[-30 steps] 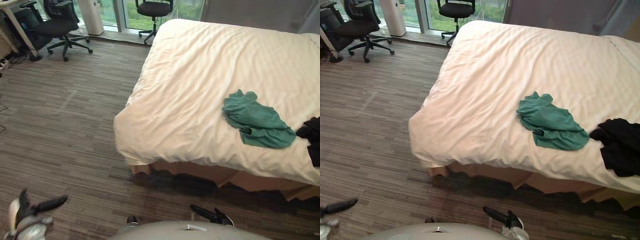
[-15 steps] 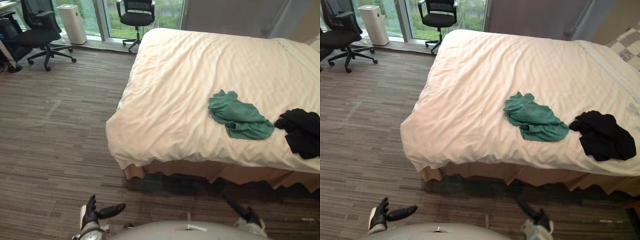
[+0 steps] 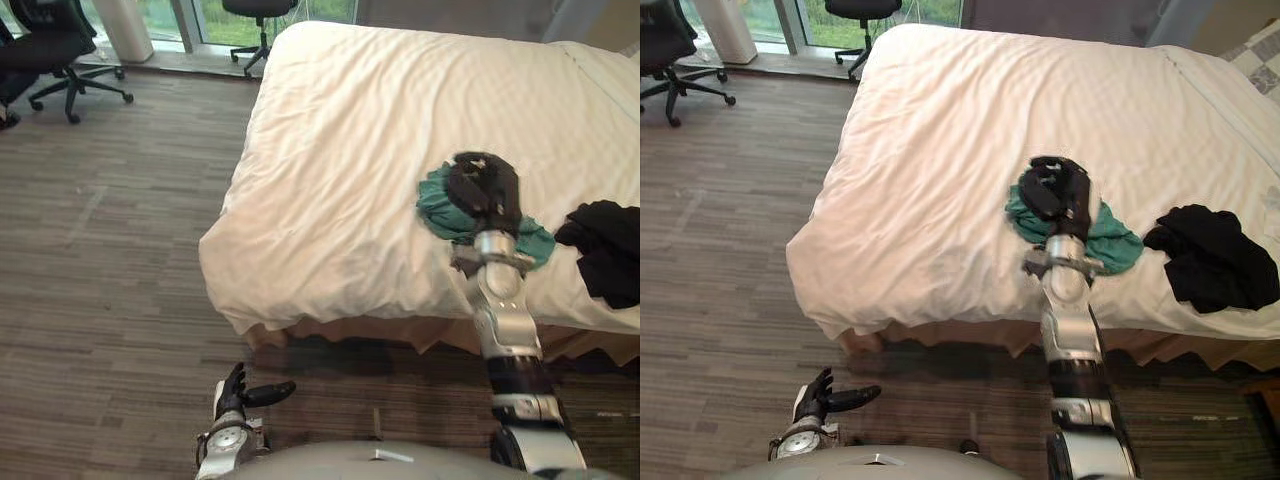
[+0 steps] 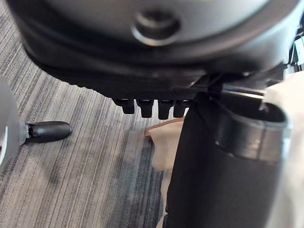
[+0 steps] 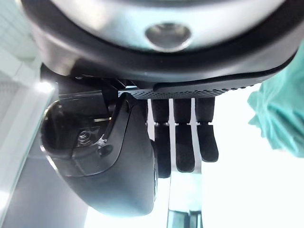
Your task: Tidy up the quilt and then pick up the clothes from the bed and put them into the laundry hamper
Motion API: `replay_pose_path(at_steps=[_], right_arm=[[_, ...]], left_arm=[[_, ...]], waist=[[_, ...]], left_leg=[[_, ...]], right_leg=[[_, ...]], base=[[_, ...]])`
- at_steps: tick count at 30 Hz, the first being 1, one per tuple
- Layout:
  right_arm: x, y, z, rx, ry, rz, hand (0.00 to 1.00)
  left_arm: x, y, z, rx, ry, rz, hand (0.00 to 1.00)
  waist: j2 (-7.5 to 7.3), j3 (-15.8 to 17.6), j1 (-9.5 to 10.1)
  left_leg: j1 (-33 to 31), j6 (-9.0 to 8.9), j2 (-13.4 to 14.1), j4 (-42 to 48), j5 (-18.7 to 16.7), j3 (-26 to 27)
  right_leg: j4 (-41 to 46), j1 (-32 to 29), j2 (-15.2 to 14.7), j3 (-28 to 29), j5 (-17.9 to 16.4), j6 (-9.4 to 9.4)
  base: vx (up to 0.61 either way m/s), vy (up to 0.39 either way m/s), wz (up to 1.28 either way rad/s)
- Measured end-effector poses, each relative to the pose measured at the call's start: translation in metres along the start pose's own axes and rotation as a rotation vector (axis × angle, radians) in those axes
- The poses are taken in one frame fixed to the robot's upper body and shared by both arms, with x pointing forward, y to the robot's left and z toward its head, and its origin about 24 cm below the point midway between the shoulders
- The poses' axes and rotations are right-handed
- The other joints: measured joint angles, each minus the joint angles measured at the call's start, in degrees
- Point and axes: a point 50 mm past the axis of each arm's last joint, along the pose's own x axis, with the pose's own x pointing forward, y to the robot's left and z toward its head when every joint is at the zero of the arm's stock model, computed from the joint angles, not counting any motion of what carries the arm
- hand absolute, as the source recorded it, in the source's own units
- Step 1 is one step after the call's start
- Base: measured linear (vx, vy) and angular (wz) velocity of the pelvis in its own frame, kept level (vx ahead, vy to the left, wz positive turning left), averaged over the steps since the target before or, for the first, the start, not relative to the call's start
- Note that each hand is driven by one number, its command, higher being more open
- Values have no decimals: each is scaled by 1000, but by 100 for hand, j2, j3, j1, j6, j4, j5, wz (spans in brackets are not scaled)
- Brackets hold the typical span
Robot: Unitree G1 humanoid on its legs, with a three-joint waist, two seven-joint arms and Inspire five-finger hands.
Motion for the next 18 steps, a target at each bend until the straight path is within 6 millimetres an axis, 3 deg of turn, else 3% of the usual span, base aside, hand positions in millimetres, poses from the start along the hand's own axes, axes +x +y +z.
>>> replay_pose_path(at_steps=[2, 6, 11, 14, 18], right_arm=[[14, 28, 5, -16, -5, 109, 0], [44, 54, 28, -46, -45, 176, 0], [75, 92, 96, -40, -208, 251, 0], [76, 123, 123, 21, -249, 319, 0], [58, 169, 133, 110, -238, 450, 0]], left_arm=[[1, 7, -1, 10, -1, 12, 100], [2, 15, -2, -21, 3, 38, 100], [7, 23, 10, -148, -23, 79, 100], [11, 22, 24, -203, -61, 82, 100], [12, 21, 37, -242, -109, 80, 100]], waist=[[3, 68, 25], [15, 218, 248], [-98, 598, 651], [-170, 792, 1006], [-173, 1013, 1229]], left_leg=[[-15, 2, -20, 0, -1, -39], [-194, 87, -18, 2, 57, -276], [-814, 114, -38, 242, 205, -1083], [-1084, 91, 2, 261, 322, -1433], [-1431, 89, -12, 272, 452, -1727]], right_leg=[[0, -8, -14, -4, 51, -11], [-52, -52, -2, -50, 159, -17], [-154, -35, 10, -736, 176, -18], [-221, -52, 50, -1023, 170, -22], [-165, -204, 49, -1385, 141, -50]], base=[[-15, 7, 2], [-55, -9, 24], [-81, -23, 71], [-50, -28, 66], [-33, 8, 45]])
